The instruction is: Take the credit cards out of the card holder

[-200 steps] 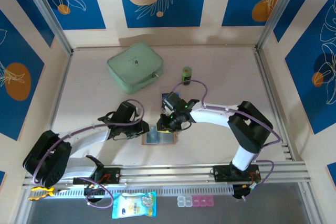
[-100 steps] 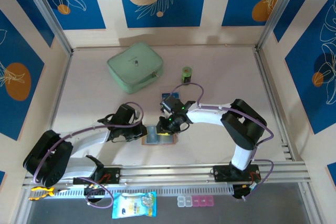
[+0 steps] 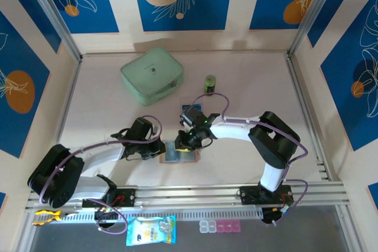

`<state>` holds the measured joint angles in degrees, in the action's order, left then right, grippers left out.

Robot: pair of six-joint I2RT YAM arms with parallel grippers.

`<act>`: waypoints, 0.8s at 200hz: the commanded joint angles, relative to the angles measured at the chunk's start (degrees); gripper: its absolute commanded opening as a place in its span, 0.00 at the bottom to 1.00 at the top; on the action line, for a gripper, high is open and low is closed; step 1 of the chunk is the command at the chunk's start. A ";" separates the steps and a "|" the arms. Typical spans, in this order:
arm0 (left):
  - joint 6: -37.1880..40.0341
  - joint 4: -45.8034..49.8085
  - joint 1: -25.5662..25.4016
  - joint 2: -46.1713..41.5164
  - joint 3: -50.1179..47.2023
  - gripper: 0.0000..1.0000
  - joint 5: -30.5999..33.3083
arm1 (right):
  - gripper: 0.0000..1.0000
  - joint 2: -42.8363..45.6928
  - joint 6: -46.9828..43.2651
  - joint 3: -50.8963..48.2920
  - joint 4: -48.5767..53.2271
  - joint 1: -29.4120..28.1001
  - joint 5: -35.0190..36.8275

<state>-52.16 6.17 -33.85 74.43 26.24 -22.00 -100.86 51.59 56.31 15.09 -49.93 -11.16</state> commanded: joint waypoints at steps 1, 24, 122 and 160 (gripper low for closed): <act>0.68 0.68 0.56 0.72 -0.89 0.10 -0.62 | 0.23 -0.51 0.96 1.34 -1.36 -0.31 -2.29; 0.66 0.85 0.59 0.74 -0.84 0.10 -0.59 | 0.23 -1.07 1.14 1.12 -1.79 -0.33 -2.62; 0.71 0.94 0.57 1.02 -0.69 0.09 -0.57 | 0.23 -3.64 2.58 0.03 -6.02 -0.22 -5.53; 0.84 1.02 0.55 1.27 -0.57 0.09 -0.65 | 0.23 -4.31 2.84 0.01 -6.49 -0.16 -6.05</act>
<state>-52.16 6.11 -33.85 74.56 26.24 -22.15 -104.09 53.63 56.31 9.28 -49.93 -15.35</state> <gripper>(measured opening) 0.094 0.225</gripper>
